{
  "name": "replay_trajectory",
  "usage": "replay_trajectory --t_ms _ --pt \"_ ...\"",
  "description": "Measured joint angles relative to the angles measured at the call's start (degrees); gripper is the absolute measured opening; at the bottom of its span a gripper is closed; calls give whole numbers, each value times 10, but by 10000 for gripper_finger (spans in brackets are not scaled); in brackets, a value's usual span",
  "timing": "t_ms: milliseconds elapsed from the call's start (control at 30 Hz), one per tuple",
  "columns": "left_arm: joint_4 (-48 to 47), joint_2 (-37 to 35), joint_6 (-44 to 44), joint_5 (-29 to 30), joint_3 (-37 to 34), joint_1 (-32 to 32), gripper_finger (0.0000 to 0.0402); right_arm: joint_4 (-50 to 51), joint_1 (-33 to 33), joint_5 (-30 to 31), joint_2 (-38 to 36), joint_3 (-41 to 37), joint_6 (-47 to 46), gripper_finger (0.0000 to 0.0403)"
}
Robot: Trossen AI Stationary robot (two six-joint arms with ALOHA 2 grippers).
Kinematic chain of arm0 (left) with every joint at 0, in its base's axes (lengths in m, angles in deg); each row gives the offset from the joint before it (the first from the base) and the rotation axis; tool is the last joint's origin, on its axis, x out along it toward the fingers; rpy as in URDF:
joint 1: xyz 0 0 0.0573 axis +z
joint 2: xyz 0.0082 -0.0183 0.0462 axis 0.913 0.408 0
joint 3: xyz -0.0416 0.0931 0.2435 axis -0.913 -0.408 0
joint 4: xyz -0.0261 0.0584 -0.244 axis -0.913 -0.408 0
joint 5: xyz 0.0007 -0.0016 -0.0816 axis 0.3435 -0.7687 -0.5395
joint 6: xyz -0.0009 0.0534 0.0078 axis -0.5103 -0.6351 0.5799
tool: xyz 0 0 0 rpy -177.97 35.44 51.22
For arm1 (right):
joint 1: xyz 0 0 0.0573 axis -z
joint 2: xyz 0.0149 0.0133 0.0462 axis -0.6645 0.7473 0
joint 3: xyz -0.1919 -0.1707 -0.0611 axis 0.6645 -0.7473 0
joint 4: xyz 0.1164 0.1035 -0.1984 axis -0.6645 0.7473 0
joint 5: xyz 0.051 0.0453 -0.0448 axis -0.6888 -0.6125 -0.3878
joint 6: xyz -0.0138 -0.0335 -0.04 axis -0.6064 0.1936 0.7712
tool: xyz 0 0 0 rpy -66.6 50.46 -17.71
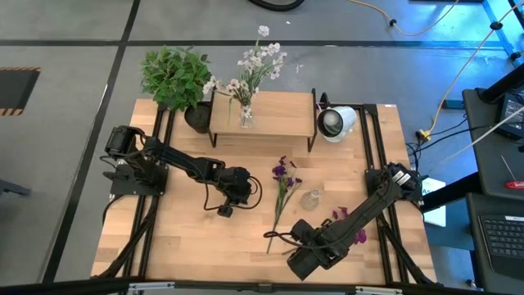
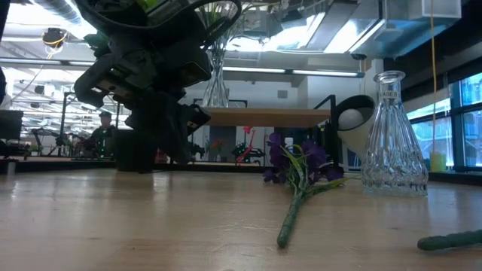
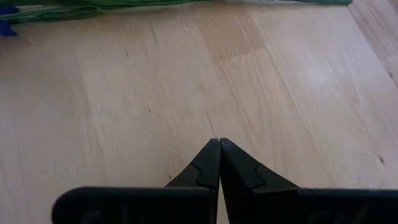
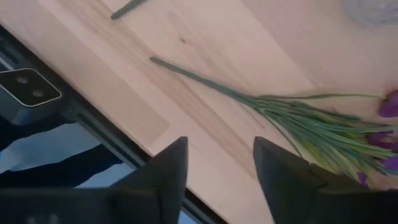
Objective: Pick and place flowers into a vace then onto a shelf
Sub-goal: Put the pink flowers into the transparent vase
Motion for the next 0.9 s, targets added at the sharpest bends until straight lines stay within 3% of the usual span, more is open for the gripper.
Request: replay_trajectory --t_ms 200,333,500,633,900 --pt "-4 0 0 0 0 0 6 -17 1 -1 0 0 -38 220" --pt "-5 0 0 0 0 0 6 24 5 -25 0 0 -222 222" --pt "-5 0 0 0 0 0 6 42 -1 -6 0 -15 -498 222" --pt "-6 0 0 0 0 0 6 5 -9 -5 0 -46 -549 222" --pt "-8 0 0 0 0 0 6 -63 -8 -4 0 -148 -556 222"
